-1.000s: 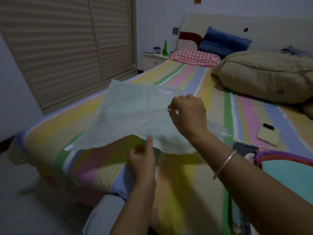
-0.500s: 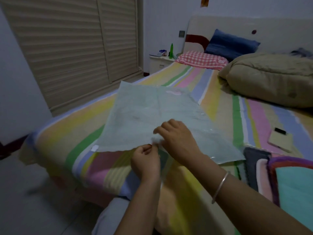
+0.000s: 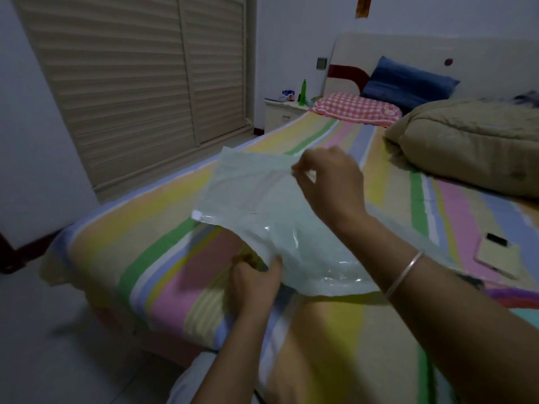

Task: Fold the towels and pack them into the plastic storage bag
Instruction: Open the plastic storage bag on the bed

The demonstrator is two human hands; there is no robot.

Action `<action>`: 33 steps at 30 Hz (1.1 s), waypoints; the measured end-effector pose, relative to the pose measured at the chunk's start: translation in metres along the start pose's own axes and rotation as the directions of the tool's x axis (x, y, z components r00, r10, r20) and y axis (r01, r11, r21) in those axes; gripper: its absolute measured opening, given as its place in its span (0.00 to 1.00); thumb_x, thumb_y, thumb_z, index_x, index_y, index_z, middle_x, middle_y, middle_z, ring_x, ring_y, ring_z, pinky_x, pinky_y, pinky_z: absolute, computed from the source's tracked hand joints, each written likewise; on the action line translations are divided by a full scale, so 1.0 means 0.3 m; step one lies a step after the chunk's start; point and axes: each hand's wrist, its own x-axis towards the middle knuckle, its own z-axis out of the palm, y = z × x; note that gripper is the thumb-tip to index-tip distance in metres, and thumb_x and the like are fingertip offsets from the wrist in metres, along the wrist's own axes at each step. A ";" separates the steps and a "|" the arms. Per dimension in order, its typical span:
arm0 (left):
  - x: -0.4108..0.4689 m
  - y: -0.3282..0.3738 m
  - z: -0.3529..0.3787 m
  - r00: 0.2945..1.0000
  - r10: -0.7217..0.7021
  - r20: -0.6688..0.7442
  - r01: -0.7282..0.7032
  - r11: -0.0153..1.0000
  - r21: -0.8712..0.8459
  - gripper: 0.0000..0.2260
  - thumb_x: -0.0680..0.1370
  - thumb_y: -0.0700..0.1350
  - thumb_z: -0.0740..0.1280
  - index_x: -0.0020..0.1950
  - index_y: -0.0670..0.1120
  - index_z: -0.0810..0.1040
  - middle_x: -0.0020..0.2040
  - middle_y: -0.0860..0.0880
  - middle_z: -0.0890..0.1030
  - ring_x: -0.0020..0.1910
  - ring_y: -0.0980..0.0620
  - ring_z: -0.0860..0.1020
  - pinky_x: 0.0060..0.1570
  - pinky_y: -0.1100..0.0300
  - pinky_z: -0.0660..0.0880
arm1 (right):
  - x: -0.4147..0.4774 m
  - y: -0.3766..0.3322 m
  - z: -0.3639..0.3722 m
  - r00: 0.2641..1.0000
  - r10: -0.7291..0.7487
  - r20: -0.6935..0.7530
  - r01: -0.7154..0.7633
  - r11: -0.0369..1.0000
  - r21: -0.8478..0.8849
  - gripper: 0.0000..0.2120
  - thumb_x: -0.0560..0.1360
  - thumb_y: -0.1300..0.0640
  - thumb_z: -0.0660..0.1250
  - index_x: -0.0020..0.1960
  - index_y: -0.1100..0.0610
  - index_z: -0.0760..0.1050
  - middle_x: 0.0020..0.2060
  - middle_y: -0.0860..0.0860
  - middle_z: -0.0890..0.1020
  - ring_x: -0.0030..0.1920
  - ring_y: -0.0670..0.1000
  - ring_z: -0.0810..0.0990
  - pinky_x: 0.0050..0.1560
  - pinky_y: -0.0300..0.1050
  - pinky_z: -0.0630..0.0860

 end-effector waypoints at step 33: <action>-0.584 0.054 0.195 0.868 0.467 0.170 -0.458 0.884 -0.089 0.04 0.73 0.50 0.67 0.43 0.56 0.72 0.39 0.60 0.78 0.37 0.61 0.75 0.37 0.62 0.71 | -0.498 0.237 -0.285 0.911 0.252 0.325 -0.302 0.946 0.113 0.19 0.74 0.57 0.69 0.63 0.51 0.72 0.57 0.48 0.77 0.58 0.50 0.74 0.58 0.44 0.70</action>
